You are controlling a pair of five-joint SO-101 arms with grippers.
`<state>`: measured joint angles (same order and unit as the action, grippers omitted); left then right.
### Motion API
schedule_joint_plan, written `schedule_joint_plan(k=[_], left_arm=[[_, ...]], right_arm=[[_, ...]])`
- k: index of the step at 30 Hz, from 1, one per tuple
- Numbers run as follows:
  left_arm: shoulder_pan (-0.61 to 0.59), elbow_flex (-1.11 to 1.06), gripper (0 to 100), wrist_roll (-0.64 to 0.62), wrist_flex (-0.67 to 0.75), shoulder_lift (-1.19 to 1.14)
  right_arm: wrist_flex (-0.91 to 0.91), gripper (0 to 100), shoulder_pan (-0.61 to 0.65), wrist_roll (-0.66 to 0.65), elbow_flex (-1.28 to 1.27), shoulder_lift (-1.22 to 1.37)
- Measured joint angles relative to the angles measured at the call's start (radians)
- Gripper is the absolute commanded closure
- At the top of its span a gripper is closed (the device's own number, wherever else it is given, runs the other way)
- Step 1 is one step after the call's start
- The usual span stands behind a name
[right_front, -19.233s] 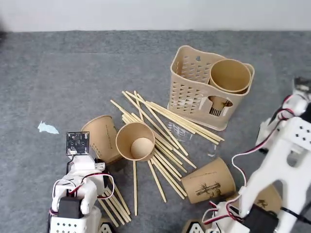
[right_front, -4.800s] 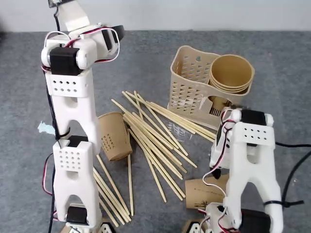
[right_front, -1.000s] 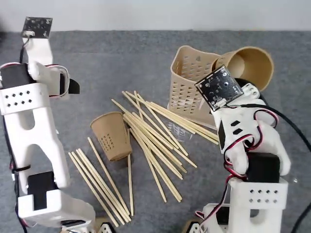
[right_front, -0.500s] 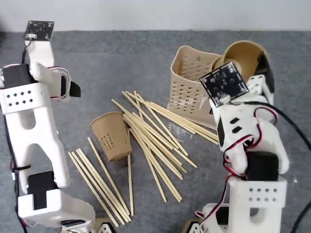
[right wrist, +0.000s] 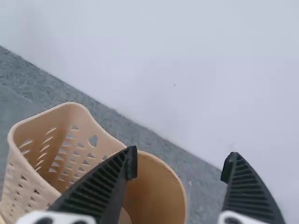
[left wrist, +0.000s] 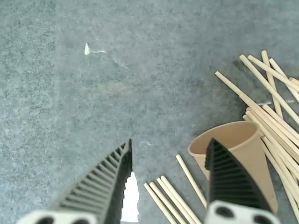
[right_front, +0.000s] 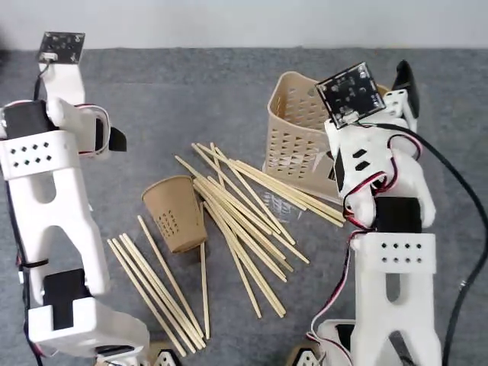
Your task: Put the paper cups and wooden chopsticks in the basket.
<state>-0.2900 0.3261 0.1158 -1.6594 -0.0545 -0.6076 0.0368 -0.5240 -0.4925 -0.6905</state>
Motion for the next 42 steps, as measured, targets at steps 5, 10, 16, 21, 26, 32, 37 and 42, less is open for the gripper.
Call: schedule_joint_plan(k=[5,10,16,21,26,32,37,42], left_arm=[[0.014,-0.064,76,0.137,0.032,0.0],[0.063,-0.109,75,0.278,0.034,-0.043],[0.071,-0.035,75,0.39,0.034,-0.258],[0.071,0.133,75,0.509,-0.026,-0.456],[0.074,0.287,75,0.565,-0.068,-0.545],[0.055,0.311,75,0.568,-0.072,-0.545],[-0.017,0.315,75,0.535,-0.072,-0.493],[-0.077,0.315,75,0.479,-0.072,-0.479]], right_arm=[[-0.164,69.8,0.0,0.009,0.0,-0.132],[-0.354,69.9,0.002,0.071,0.003,-0.262],[-0.539,69.9,0.003,0.117,0.003,-0.338],[-0.626,69.9,0.0,0.117,0.003,-0.341],[-0.664,69.9,0.003,0.164,0.003,-0.341],[-0.663,69.9,0.078,0.292,-0.072,-0.342],[-0.603,69.9,0.227,0.385,-0.149,-0.341],[-0.539,69.9,0.381,0.48,-0.175,-0.31]])
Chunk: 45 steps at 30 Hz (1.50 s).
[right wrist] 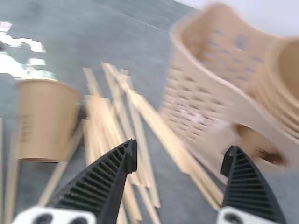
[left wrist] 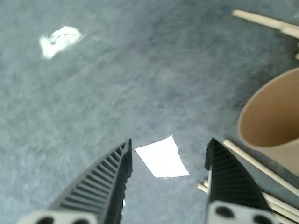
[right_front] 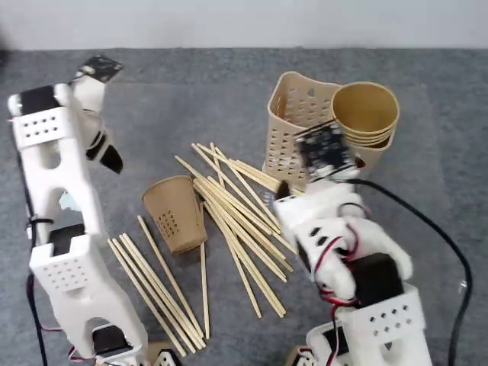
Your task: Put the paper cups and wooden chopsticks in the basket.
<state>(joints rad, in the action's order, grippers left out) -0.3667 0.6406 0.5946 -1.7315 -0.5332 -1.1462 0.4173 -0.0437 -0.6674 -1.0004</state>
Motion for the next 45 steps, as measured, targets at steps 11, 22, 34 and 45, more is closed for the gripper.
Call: schedule_joint_plan(k=[11,22,34,45], left_arm=[[-0.091,0.0,76,-0.021,-0.002,0.0],[-0.143,-0.08,76,-0.028,0.041,0.0],[-0.157,-0.141,76,-0.028,0.1,0.0],[-0.157,-0.141,76,-0.028,0.1,0.0]], right_arm=[[0.207,69.7,0.278,0.14,-0.002,0.384],[0.216,69.7,0.411,0.261,0.216,0.821],[0.155,69.7,0.508,0.311,0.439,1.103],[0.155,69.8,0.511,0.315,0.523,1.258]])
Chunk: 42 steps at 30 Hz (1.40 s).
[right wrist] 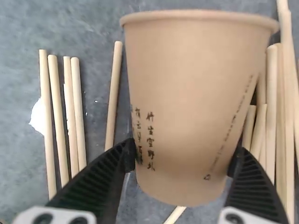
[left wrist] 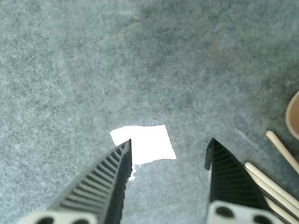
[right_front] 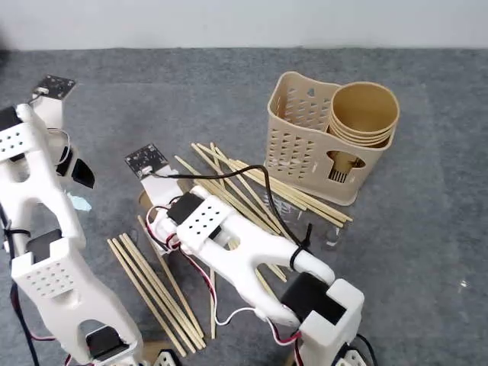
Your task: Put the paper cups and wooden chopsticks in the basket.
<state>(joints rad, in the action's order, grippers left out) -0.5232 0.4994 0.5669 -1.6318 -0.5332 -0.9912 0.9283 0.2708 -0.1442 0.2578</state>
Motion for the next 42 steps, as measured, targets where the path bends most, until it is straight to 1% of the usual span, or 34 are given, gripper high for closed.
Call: schedule_joint_plan(k=[8,11,17,22,26,29,34,39,42], left_arm=[[0.0,0.0,76,0.0,0.0,0.0],[0.0,0.0,76,0.0,0.0,0.0],[0.0,0.0,76,0.0,0.0,0.0],[0.0,0.0,76,0.0,0.0,0.0],[0.0,0.0,76,0.0,0.0,0.0],[0.0,0.0,76,0.0,0.0,0.0],[0.0,0.0,76,0.0,0.0,0.0],[0.0,0.0,76,0.0,0.0,0.0],[0.0,0.0,76,0.0,0.0,0.0]], right_arm=[[-0.011,69.9,-0.003,0.0,0.005,0.002],[-0.077,69.9,-0.003,0.0,0.044,0.005],[-0.287,69.9,-0.003,-0.029,0.126,0.006],[-0.348,69.9,-0.017,-0.035,0.132,-0.071],[-0.37,69.9,-0.063,-0.04,0.132,-0.132],[-0.413,69.9,-0.103,-0.077,0.153,-0.215],[-0.482,70.0,-0.189,-0.133,0.221,-0.433],[-0.486,70.0,-0.311,-0.209,0.236,-0.647],[-0.517,69.7,-0.336,-0.219,0.236,-0.706]])
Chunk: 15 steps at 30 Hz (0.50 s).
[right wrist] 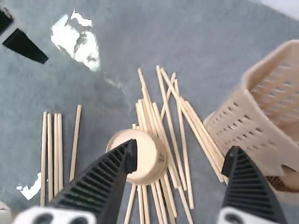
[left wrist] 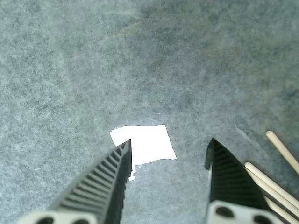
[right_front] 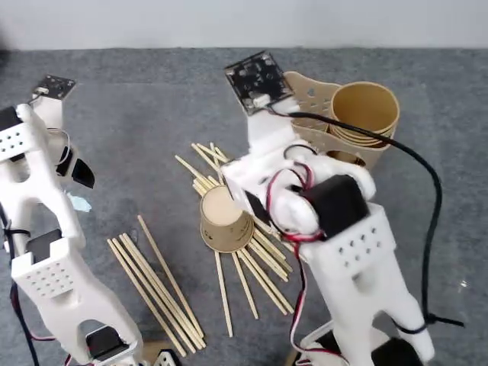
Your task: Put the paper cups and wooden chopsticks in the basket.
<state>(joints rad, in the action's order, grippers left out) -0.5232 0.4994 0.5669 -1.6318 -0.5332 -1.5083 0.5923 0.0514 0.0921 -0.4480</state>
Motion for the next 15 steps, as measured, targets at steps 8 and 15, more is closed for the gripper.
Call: schedule_joint_plan(k=[8,15], left_arm=[[0.0,0.0,76,0.0,0.0,0.0],[0.0,0.0,76,0.0,0.0,0.0]], right_arm=[[-0.052,59.3,0.071,0.018,-0.124,0.017],[-0.008,55.2,0.189,0.075,-0.138,0.209]])
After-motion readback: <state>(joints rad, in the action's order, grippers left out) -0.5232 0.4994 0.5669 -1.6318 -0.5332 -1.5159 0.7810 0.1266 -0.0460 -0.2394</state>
